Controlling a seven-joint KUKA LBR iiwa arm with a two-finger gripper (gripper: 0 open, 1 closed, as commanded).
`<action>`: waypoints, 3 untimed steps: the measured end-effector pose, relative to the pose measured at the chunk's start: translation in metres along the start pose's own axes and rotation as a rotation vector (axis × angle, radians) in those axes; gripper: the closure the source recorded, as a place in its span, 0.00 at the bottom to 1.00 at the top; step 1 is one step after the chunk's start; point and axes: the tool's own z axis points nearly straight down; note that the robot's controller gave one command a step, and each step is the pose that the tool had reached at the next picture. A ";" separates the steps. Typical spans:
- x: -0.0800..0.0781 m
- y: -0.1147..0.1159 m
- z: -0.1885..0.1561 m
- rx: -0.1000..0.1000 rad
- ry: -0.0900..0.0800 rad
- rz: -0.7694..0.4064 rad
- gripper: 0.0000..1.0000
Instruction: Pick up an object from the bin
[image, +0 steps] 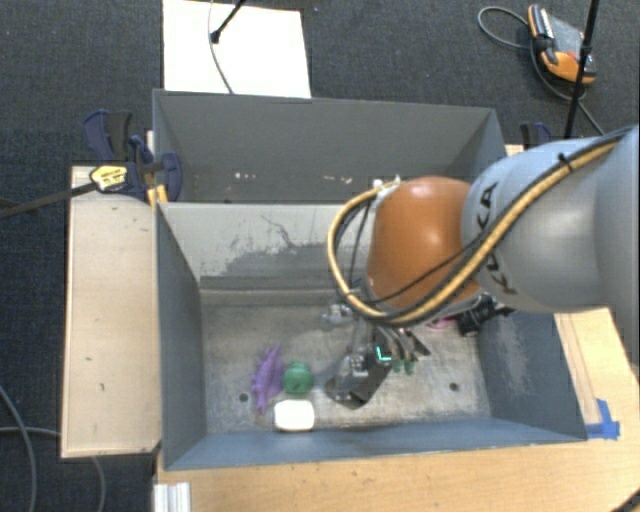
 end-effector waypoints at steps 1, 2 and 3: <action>-0.001 0.000 -0.002 0.000 -0.003 0.001 0.00; -0.004 -0.005 0.012 -0.002 -0.015 -0.073 0.00; 0.009 -0.052 0.058 -0.002 -0.004 -0.392 0.00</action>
Offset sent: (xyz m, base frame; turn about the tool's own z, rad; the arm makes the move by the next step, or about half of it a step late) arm 0.0011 -0.0288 -0.0754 -0.2932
